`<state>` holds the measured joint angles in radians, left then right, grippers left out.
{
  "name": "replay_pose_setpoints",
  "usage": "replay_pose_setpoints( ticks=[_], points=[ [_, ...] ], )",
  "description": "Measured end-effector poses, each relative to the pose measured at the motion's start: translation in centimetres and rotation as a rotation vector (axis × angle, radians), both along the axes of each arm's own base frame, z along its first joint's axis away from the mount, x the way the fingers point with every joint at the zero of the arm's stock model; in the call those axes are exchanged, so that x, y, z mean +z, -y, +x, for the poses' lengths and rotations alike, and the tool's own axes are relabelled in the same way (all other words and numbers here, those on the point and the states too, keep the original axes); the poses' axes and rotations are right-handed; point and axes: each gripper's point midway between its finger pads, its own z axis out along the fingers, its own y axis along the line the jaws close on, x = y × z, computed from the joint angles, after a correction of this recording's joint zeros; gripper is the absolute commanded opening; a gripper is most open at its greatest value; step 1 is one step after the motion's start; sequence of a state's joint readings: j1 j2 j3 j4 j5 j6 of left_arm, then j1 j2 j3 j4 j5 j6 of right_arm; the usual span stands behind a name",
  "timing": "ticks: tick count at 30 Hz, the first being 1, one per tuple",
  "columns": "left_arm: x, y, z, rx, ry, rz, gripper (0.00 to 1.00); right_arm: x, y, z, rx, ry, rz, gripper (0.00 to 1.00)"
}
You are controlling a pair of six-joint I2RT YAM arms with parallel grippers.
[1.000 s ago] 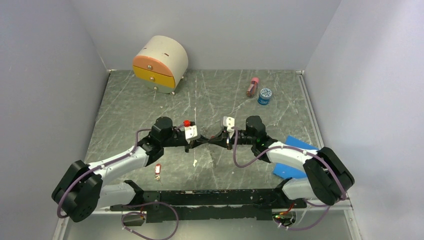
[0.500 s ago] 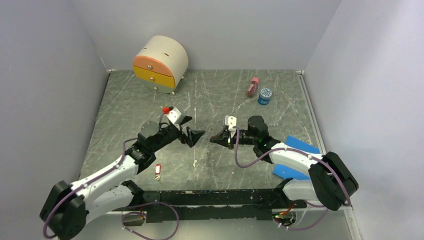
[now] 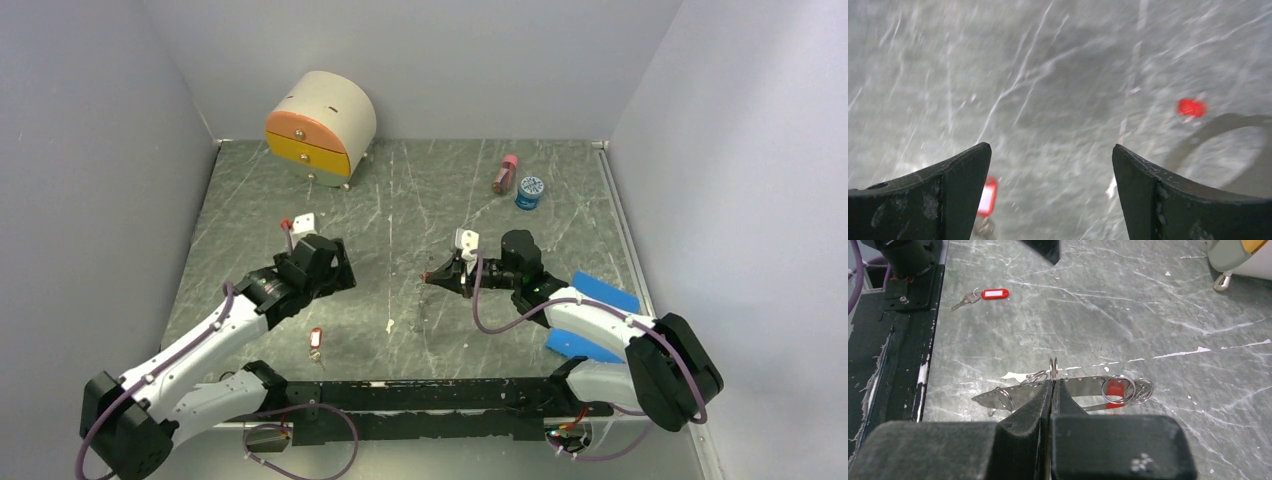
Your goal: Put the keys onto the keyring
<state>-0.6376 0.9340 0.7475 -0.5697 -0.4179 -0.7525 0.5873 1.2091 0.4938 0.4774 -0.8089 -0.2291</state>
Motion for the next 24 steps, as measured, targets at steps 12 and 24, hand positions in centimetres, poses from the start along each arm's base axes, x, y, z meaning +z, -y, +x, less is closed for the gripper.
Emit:
replay_pose_setpoints(
  ticks=[12,24],
  points=[
    [-6.2,2.2,-1.8,-0.083,-0.305,0.053,0.96,4.5,3.5,3.9,-0.247,0.046,0.068,0.00],
    [-8.7,13.9,6.9,-0.212,-0.451,-0.062,0.76,6.2,8.9,6.8,-0.579,0.076,0.061,0.00]
  ],
)
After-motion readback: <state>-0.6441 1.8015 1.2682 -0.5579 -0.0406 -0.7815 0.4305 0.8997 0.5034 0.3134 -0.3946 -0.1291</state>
